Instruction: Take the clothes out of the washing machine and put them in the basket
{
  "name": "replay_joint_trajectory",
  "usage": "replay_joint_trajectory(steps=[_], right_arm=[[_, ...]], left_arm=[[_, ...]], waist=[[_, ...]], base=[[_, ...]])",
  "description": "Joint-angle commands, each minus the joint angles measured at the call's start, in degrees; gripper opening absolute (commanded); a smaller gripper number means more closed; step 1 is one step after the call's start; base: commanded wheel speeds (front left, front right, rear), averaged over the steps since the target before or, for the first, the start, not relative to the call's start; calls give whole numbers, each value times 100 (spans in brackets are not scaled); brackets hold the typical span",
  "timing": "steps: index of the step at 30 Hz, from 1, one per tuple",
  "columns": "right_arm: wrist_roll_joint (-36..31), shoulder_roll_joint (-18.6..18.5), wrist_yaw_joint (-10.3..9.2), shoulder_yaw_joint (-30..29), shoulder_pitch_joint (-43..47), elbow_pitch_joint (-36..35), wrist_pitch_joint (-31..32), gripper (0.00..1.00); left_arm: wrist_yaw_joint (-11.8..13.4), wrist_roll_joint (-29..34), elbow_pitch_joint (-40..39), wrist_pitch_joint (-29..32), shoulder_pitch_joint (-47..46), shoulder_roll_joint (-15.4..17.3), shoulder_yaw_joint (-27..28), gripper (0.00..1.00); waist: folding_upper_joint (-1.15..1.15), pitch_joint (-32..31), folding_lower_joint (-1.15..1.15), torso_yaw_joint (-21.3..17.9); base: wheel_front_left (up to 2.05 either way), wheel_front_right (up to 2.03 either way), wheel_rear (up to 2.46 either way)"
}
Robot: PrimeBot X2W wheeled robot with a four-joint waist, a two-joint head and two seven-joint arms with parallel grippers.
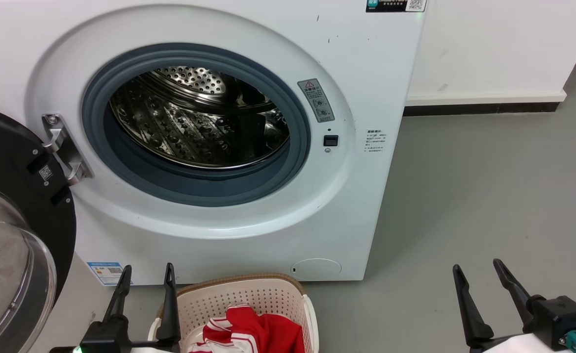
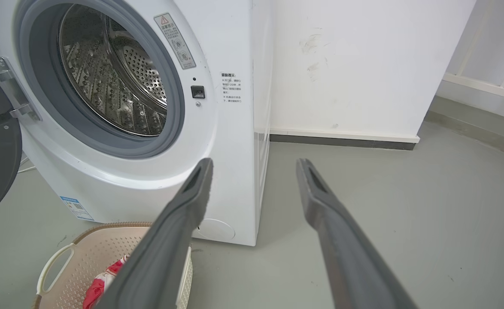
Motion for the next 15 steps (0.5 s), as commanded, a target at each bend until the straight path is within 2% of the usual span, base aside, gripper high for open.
replay_joint_trajectory(steps=[1,15], right_arm=[[4,0,-2,15,41,-2,-1,100],[66,0,-2,38,39,57,-20,100]], left_arm=[[32,-25,23,-8,-46,12,9,100],[81,-80,116,14,-64,57,-38,100]], waist=[[0,0,0,-8],[0,-4,0,9]], base=[[0,0,0],[0,0,0]])
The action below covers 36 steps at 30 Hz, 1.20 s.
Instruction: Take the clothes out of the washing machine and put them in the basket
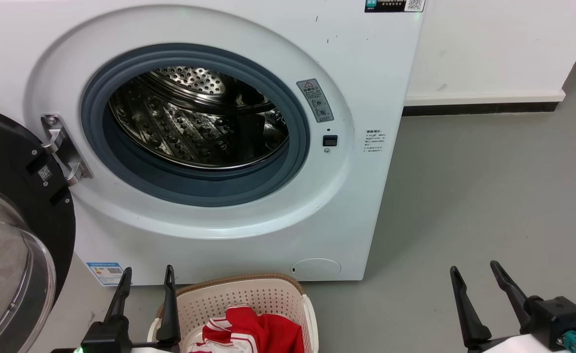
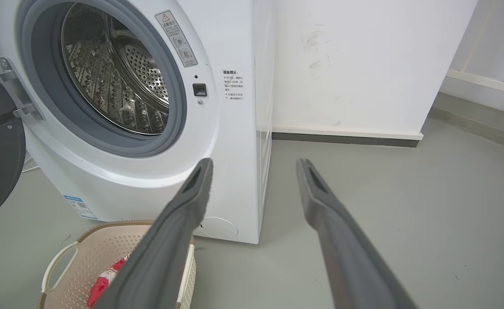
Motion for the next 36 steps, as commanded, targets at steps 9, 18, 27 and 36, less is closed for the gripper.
replay_joint_trajectory(steps=[9,18,27,36], right_arm=[[147,2,0,35,20,176,-24,0],[1331,-84,0,19,-229,475,-50,0],[2349,-140,0,5,-451,753,-72,0],[3353,-183,0,-27,-659,1015,-79,0]], left_arm=[[-1,-172,184,46,11,-18,10,0],[-118,-1232,320,315,-176,-40,116,0],[-223,-2172,424,537,-331,-59,195,0],[-329,-3113,538,763,-490,-77,282,0]], waist=[[0,1,0,0],[0,17,0,3],[0,32,0,5],[0,49,0,7]], base=[[0,0,0],[0,0,0],[0,0,0],[0,0,0]])
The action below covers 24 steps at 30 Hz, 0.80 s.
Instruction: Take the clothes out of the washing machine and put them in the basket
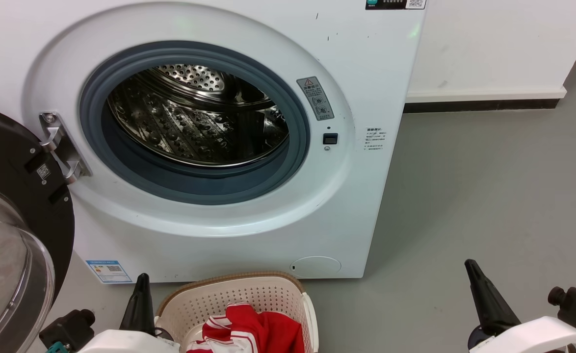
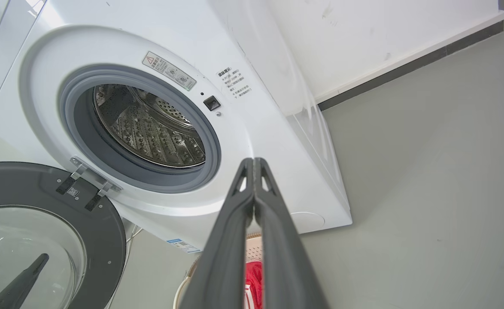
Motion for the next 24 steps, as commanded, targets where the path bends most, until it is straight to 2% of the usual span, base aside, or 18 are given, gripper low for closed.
replay_joint_trajectory(steps=[1,24], right_arm=[[225,-46,0,-20,-176,-3,-29,0],[2098,-90,0,-132,-575,498,1,0]], left_arm=[[-49,-209,-42,35,-168,11,48,0],[-251,-1995,186,478,-475,-25,219,0]], waist=[[0,2,0,0],[0,41,0,7]], base=[[0,0,0],[0,0,0]])
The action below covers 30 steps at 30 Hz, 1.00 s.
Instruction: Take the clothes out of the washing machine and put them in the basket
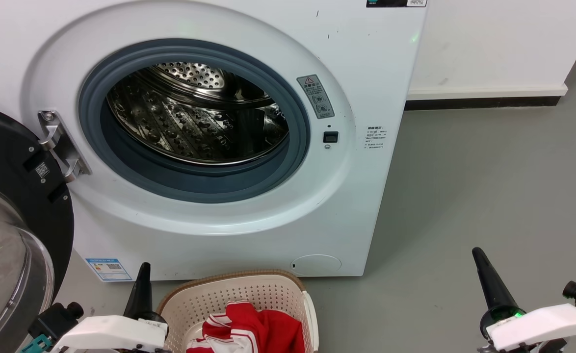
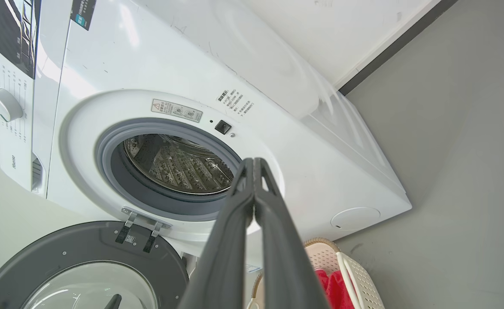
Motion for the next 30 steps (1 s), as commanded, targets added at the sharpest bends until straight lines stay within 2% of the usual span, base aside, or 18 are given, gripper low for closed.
replay_joint_trajectory(steps=[1,30], right_arm=[[213,-37,1,-25,-191,1,0,0],[1934,-35,1,-189,-553,489,76,0]], left_arm=[[-45,-188,-22,42,-135,12,44,0],[-242,-1877,198,462,-428,-25,207,0]], waist=[[0,2,-1,1],[0,50,-1,8]], base=[[0,0,0],[0,0,0]])
